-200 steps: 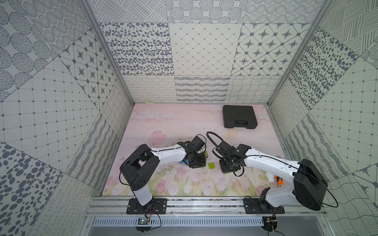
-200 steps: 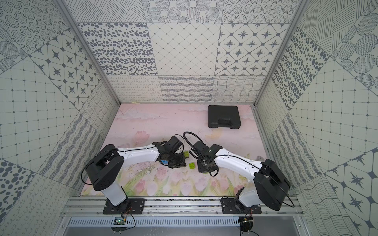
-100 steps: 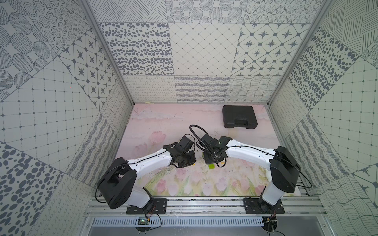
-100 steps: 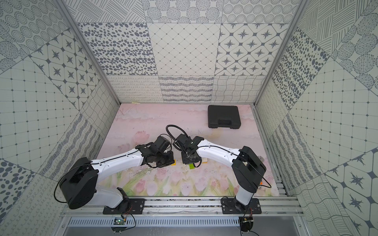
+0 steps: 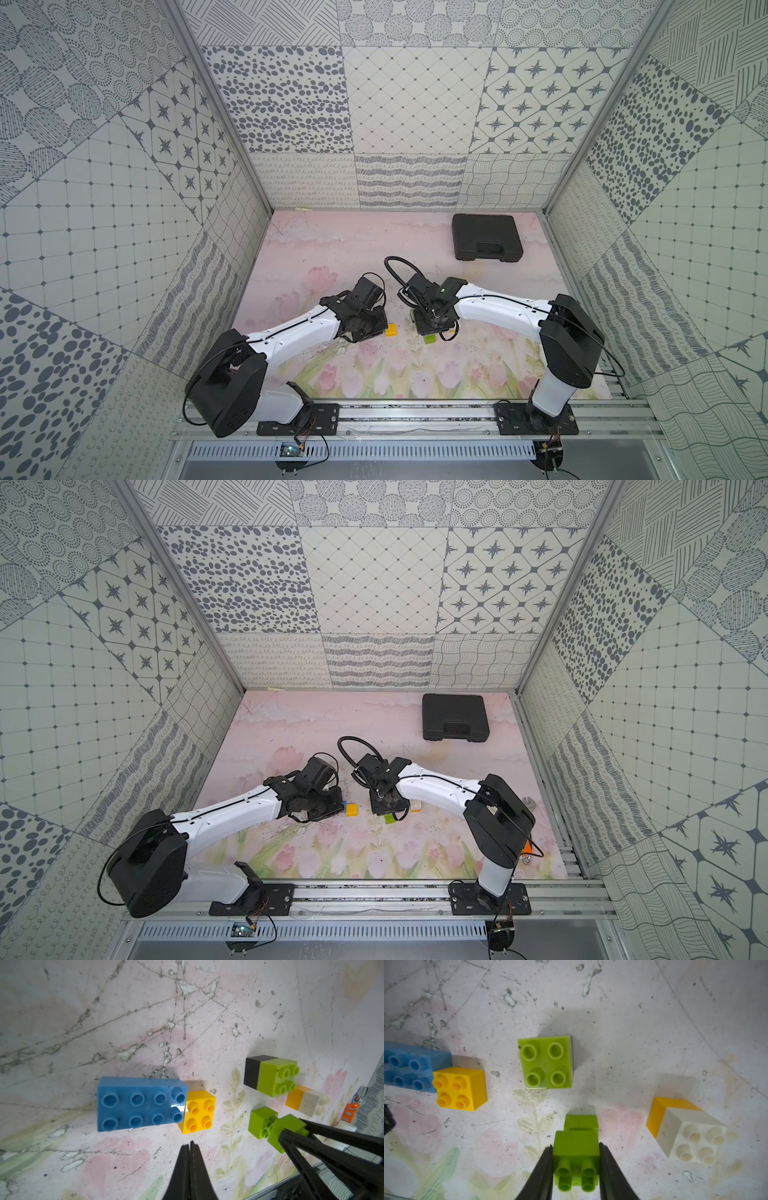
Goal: Assemble the number 4 with lego
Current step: Assemble the lego brick with the lego brick.
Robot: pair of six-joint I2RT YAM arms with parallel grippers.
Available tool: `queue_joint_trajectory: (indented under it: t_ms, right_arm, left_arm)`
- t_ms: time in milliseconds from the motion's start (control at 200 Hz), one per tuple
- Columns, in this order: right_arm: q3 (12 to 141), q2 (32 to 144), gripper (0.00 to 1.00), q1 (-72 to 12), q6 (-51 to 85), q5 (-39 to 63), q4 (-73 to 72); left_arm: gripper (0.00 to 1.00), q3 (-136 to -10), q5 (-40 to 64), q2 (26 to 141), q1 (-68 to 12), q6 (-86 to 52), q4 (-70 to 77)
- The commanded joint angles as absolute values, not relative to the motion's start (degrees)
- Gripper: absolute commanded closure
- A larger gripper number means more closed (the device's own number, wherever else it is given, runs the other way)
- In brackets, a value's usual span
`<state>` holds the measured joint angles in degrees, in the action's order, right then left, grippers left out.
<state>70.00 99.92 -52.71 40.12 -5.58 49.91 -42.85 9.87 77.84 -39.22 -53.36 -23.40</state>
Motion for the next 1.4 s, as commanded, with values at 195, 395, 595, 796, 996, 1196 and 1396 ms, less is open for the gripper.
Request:
queue_joint_trajectory:
  t_ms: [195,395,595,796,996,1196,1396]
  right_arm:
    - [68.75,100.58,0.71,-53.43,41.37,-5.1,49.5]
    - [68.13,101.9,0.71,-53.68,41.42,-5.15,50.14]
    - [66.56,102.5,0.71,-53.89,41.88,-5.28,49.67]
    - [68.21,106.49,0.71,-53.97,42.45,-4.27,50.78]
    - [69.62,108.11,0.71,-53.97,41.23,-3.64,51.01]
    - [68.09,106.93,0.69,-53.88,41.46,-3.13,50.08]
    - [69.17,107.98,0.52,-53.88,41.15,-2.91,50.87]
  left_arm:
    - [0.96,-41.97,9.01,77.39,-38.78,-52.43,-23.91]
    - [0.96,-42.17,9.16,77.51,-38.7,-52.29,-23.97]
    - [0.96,-42.12,9.06,77.09,-38.51,-52.21,-24.26]
    - [0.96,-42.46,9.26,77.33,-38.29,-52.3,-24.26]
    - [0.96,-42.46,9.34,76.72,-38.15,-52.34,-24.17]
    - [0.96,-41.92,9.73,76.62,-38.11,-52.32,-23.91]
    - [0.95,-41.83,9.52,74.91,-37.97,-52.56,-24.65]
